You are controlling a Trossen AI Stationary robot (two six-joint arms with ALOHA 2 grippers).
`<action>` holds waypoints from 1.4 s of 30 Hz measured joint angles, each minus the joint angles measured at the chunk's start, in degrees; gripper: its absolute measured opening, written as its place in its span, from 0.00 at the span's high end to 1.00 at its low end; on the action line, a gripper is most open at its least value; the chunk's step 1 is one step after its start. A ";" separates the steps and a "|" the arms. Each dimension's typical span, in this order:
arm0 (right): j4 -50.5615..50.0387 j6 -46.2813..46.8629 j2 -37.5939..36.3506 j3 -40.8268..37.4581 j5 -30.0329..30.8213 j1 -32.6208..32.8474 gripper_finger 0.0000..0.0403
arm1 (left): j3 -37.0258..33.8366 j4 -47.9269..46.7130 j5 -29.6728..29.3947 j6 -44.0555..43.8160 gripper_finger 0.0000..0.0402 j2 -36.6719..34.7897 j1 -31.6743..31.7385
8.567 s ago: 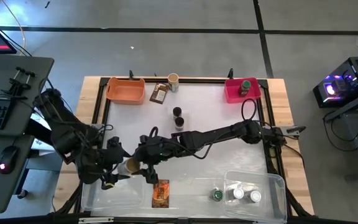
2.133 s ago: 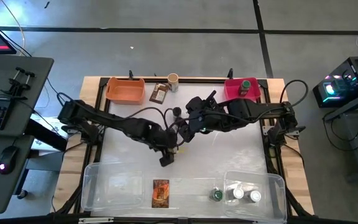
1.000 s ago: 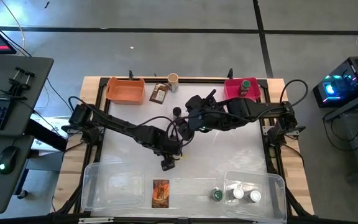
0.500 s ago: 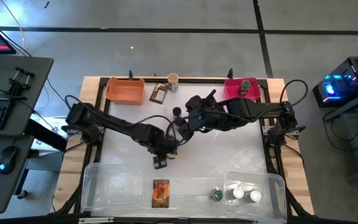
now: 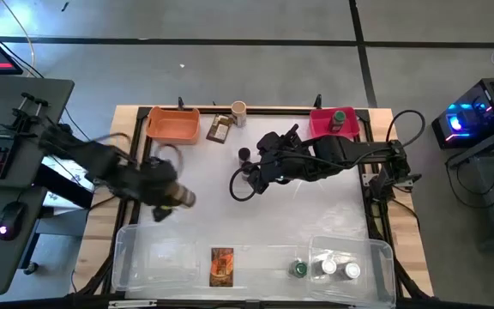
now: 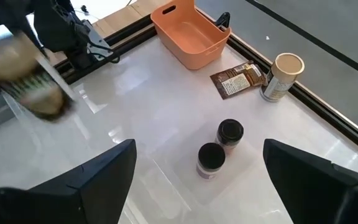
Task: Sort spices by type
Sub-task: Put the bottom gold seasoning bottle into the left transparent bin
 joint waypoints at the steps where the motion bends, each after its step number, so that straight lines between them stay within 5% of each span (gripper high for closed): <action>1: 0.01 -0.01 0.00 0.00 -0.01 -0.09 0.14 | 0.00 0.41 0.12 -1.04 0.40 -1.61 -1.46; 11: 0.02 -1.07 0.02 0.00 -0.04 -0.10 0.14 | 0.02 4.05 11.48 4.83 0.40 1.03 -22.05; 16: 0.05 -1.06 0.02 0.00 -0.10 -0.49 0.14 | 0.02 3.49 5.22 6.15 0.40 5.24 -26.62; 20: 0.24 -1.01 0.02 0.00 -0.40 -0.87 0.14 | 0.02 3.80 0.17 10.70 0.40 9.12 -26.93; 27: 0.28 -1.05 0.02 0.00 -1.90 -0.87 0.14 | -6.26 9.32 7.46 18.98 0.40 13.89 -27.01; 42: 0.39 -0.59 0.02 0.00 -2.38 -0.87 0.14 | -16.63 21.03 9.71 26.35 0.40 13.23 -20.96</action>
